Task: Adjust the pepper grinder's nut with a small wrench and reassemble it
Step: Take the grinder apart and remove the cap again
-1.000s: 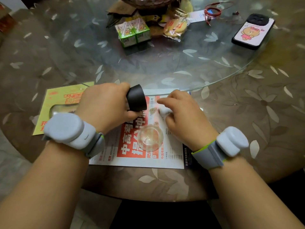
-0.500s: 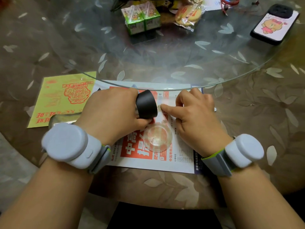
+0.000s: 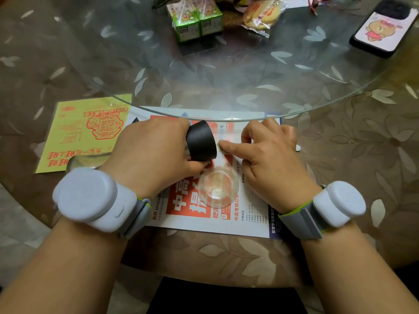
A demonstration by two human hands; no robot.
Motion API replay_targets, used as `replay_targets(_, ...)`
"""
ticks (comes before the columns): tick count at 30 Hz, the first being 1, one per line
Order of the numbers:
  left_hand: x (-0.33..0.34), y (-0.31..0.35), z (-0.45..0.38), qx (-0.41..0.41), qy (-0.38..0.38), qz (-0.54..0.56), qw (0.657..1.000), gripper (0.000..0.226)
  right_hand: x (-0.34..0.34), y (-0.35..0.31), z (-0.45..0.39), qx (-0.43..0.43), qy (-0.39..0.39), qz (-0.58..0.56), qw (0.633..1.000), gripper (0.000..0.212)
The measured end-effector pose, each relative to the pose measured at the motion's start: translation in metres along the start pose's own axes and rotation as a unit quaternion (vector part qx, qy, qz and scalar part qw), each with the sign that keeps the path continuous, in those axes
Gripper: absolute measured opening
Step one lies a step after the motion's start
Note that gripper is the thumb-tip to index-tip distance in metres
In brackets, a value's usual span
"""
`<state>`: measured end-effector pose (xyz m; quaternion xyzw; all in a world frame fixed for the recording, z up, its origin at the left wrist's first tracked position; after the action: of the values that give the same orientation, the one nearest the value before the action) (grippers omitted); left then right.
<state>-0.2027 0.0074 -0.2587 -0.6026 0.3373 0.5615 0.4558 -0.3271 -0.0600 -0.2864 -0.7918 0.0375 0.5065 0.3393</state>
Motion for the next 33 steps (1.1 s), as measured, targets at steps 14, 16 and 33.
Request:
replay_targets(14, 0.000, -0.001, 0.000, -0.004, -0.010, 0.008, 1.000, 0.044, -0.013, 0.013, -0.004, 0.038, 0.060, -0.049, 0.996, 0.019)
replay_targets(16, 0.000, -0.001, 0.000, -0.002, -0.010, 0.007, 1.000, 0.043, -0.013, 0.008, -0.007, 0.033, 0.057, -0.054, 0.996, 0.015)
replay_targets(33, -0.013, -0.003, 0.009, 0.011, 0.014, 0.024, 1.000, 0.046, -0.027, 0.017, 0.002, 0.125, 0.065, -0.015, 0.990, 0.025)
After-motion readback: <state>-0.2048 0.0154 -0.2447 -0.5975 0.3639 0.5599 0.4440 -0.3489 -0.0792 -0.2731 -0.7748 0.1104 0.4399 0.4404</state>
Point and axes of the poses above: each hand's wrist, its own z-axis away from the middle knuckle, its own x-axis out of the palm, y = z × x, the point moved 9 cm from there along -z, towards the middle knuckle, and after that the axes turned 9 degrees about -z, right-handed, at the moved point
